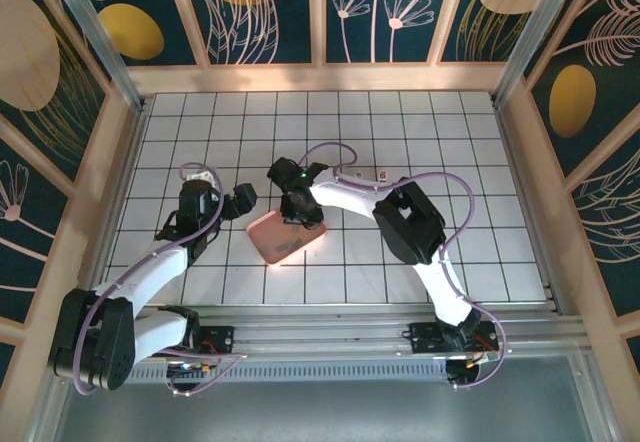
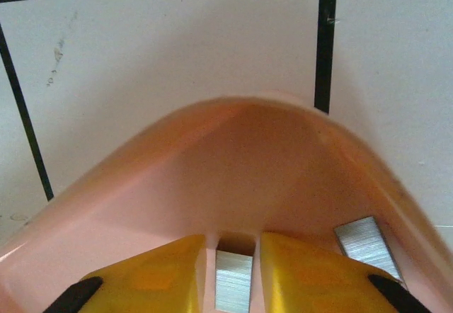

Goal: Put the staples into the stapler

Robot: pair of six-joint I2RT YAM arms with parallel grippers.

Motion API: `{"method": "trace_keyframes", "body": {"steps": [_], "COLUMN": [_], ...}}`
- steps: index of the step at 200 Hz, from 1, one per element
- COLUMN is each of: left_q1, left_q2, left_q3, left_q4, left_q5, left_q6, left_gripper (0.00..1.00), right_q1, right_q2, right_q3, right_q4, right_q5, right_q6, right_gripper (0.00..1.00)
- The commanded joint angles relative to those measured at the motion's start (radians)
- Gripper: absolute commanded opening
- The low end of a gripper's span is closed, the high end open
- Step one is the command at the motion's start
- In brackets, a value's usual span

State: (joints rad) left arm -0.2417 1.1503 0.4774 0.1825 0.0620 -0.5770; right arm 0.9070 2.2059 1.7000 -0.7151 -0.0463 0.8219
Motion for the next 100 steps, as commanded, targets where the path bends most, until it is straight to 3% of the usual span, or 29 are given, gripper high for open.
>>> {"method": "trace_keyframes", "body": {"steps": [1, 40, 100], "left_q1": [0.005, 0.005, 0.006], "left_q2": [0.0, 0.0, -0.029], "left_q3": [0.008, 0.019, 0.073], "left_q4": [0.02, 0.02, -0.028], "left_q5": [-0.006, 0.002, 0.004], "left_q6": [0.02, 0.028, 0.095], "left_gripper": [0.99, 0.99, 0.99], "right_q1": [0.009, 0.009, 0.017], "right_q2": [0.027, 0.043, -0.034], "right_q3": [0.007, 0.015, -0.003], "right_q4": [-0.02, -0.021, 0.032], "right_q5": [0.011, 0.015, 0.082], "right_q6": [-0.003, -0.009, -0.014], "right_gripper": [0.25, 0.18, 0.17]}}
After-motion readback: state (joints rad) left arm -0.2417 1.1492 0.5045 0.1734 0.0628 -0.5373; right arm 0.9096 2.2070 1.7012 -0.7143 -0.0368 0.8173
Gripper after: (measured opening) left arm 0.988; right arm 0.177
